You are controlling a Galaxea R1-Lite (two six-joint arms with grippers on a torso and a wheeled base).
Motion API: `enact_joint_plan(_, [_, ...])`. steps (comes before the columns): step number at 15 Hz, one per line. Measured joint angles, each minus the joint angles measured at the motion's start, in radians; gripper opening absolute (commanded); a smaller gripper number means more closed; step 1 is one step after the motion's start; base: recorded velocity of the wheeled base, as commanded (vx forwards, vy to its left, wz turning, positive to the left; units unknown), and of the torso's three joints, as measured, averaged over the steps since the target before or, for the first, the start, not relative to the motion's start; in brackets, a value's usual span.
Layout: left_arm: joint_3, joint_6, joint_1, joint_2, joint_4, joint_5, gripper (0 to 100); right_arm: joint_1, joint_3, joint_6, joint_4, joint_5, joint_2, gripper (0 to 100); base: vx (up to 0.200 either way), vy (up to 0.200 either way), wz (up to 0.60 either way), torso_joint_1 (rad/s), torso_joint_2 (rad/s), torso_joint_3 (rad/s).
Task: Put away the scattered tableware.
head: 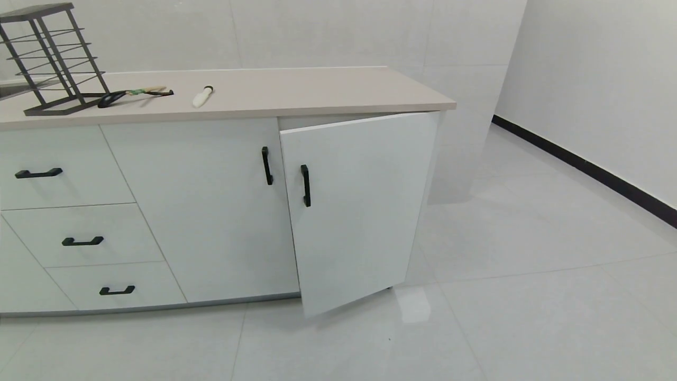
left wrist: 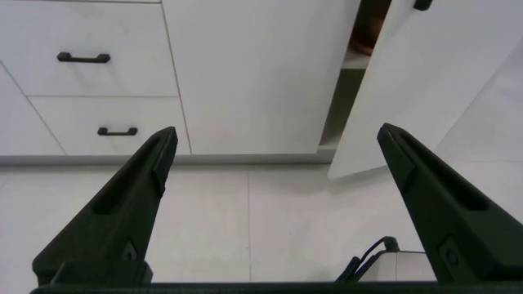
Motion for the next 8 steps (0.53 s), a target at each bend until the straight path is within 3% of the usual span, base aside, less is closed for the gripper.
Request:
enact_joint_plan(2, [0.000, -0.003, 0.001, 0.000, -0.002, 0.000, 100, -0.085, 0.064, -0.009, 0.165, 0.007, -0.271, 0, 0.000, 0.000, 0.00, 0.000, 0.00, 0.000])
enact_joint_plan(5, [0.000, -0.001, 0.001, 0.000, -0.001, -0.001, 100, -0.148, 0.188, -0.037, 0.529, 0.080, -0.505, 0, 0.000, 0.000, 0.00, 0.000, 0.00, 0.000])
enact_joint_plan(7, [0.000, -0.003, 0.000, 0.000, 0.000, 0.000, 100, -0.144, 0.203, -0.041, 0.810, 0.088, -0.588, 0, 0.000, 0.200, 0.00, 0.005, 0.01, 0.002])
enact_joint_plan(8, [0.000, -0.002, 0.000, 0.000, -0.001, -0.001, 100, -0.137, 0.201, -0.040, 0.874, 0.087, -0.617, 0, 0.000, 0.200, 0.00, -0.002, 0.00, 0.012])
